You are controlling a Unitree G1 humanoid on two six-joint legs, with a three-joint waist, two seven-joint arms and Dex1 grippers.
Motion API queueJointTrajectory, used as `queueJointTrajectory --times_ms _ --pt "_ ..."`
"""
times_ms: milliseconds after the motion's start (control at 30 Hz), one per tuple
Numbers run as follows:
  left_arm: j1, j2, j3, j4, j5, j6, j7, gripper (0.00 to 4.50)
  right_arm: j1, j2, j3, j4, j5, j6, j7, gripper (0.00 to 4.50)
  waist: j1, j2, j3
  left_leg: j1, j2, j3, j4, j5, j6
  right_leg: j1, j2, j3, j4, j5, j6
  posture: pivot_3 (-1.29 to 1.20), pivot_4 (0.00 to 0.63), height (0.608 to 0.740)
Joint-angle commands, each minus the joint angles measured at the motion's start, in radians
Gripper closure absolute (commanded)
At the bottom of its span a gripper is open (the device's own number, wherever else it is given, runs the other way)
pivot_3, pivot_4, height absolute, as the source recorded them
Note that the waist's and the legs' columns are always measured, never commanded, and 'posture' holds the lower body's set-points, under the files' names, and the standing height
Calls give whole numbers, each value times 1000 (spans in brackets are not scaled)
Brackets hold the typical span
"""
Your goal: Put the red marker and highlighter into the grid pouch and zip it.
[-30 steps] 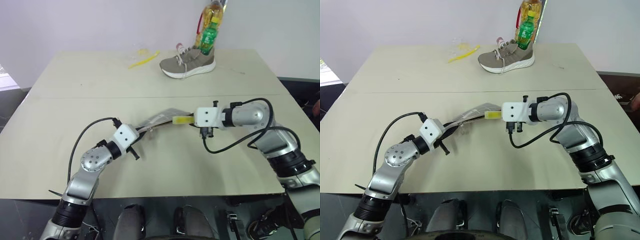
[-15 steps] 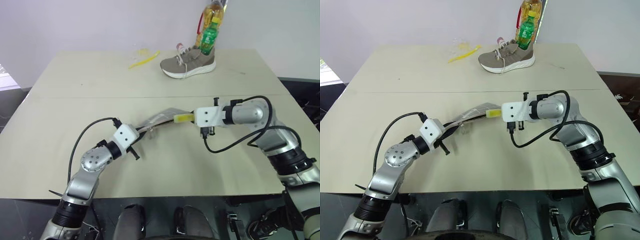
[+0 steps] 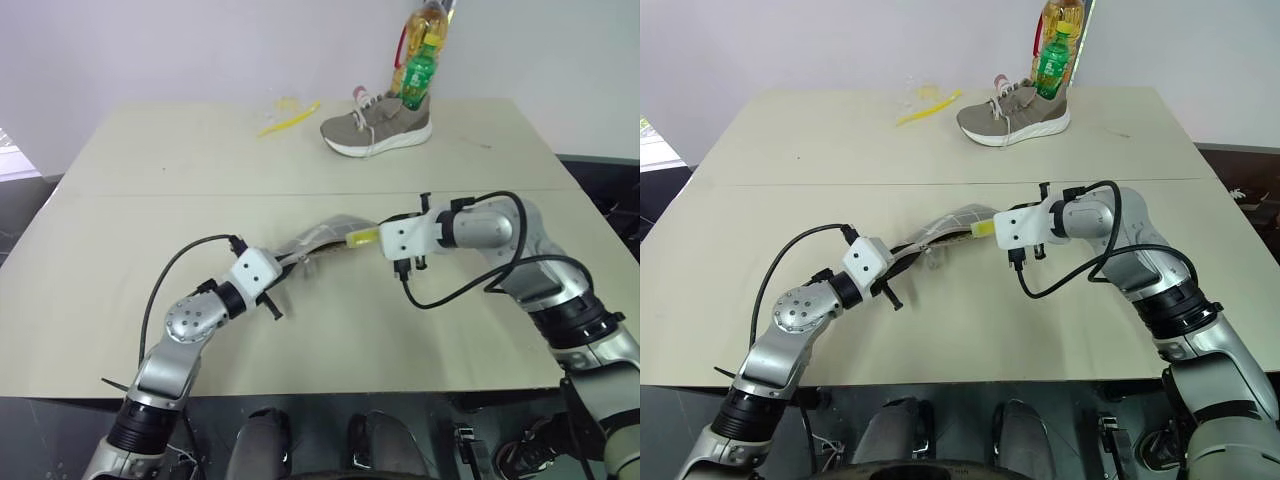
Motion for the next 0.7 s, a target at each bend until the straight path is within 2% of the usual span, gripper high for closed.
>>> queueJointTrajectory --times_ms 33,700 --pt "-20 -11 -20 -56 -10 -17 -6 4500 -26 24 5 -56 -13 5 -2 3690 -1 0 0 0 0 0 0 0 0 0 0 0 0 0 0 0 150 702" --pt "-36 -35 -54 -52 -3 -17 -2 4500 -24 169 60 -165 -21 65 6 3690 -1 0 0 0 0 0 0 0 0 0 0 0 0 0 0 0 150 702"
